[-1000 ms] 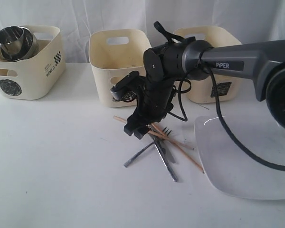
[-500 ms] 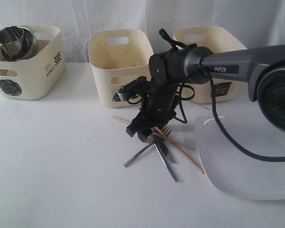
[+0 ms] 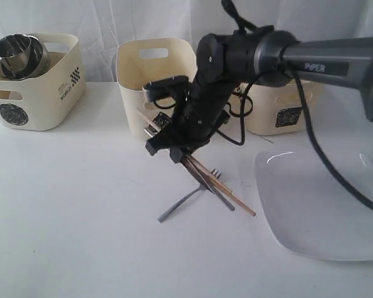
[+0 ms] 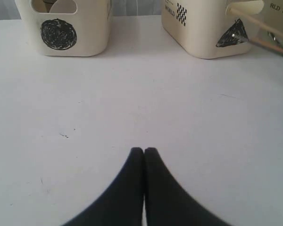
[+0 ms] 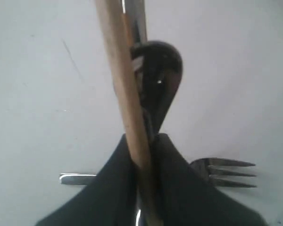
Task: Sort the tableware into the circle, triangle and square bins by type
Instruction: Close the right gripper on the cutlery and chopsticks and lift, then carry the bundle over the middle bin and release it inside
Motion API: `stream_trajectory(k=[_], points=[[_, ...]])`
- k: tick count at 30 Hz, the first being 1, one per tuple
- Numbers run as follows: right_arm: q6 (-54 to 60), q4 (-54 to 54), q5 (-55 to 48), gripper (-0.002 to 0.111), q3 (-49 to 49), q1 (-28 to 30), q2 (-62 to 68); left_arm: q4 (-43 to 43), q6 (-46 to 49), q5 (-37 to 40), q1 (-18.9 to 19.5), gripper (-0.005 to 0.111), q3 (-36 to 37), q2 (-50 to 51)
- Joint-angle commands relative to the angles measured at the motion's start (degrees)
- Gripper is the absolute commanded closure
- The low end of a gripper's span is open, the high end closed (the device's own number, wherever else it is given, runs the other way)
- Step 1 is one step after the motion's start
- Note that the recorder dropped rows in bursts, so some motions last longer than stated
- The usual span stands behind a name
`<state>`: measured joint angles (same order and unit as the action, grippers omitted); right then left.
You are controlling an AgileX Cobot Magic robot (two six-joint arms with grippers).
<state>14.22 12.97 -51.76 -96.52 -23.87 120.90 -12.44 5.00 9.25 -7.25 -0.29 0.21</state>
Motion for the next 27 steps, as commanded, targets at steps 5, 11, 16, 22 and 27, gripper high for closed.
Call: stream_trajectory(k=[5,11,16,22,27], points=[[1.09,0.53,9.12,0.108,-0.1,3.46,-9.59,-0.3,-0.07,-0.19,-0.21,0.107,0.29,-0.21],[-3.08,3.29,17.22,0.108,-0.1,6.68,-10.98,-0.3,-0.07,-0.19,-0.21,0.107,0.29,-0.21],[-4.06,14.68,28.05,0.108,-0.32,8.49,-10.98,-0.3,-0.07,-0.19,-0.21,0.107,0.29,-0.21],[-4.06,19.93,30.56,0.108,-3.19,10.46,-9.24,-0.3,-0.07,-0.19,-0.21,0.107,0.29,-0.21],[-3.7,32.43,34.44,0.108,-3.52,12.66,-7.26,-0.3,-0.07,-0.19,-0.21,0.107,0.29,-0.21]])
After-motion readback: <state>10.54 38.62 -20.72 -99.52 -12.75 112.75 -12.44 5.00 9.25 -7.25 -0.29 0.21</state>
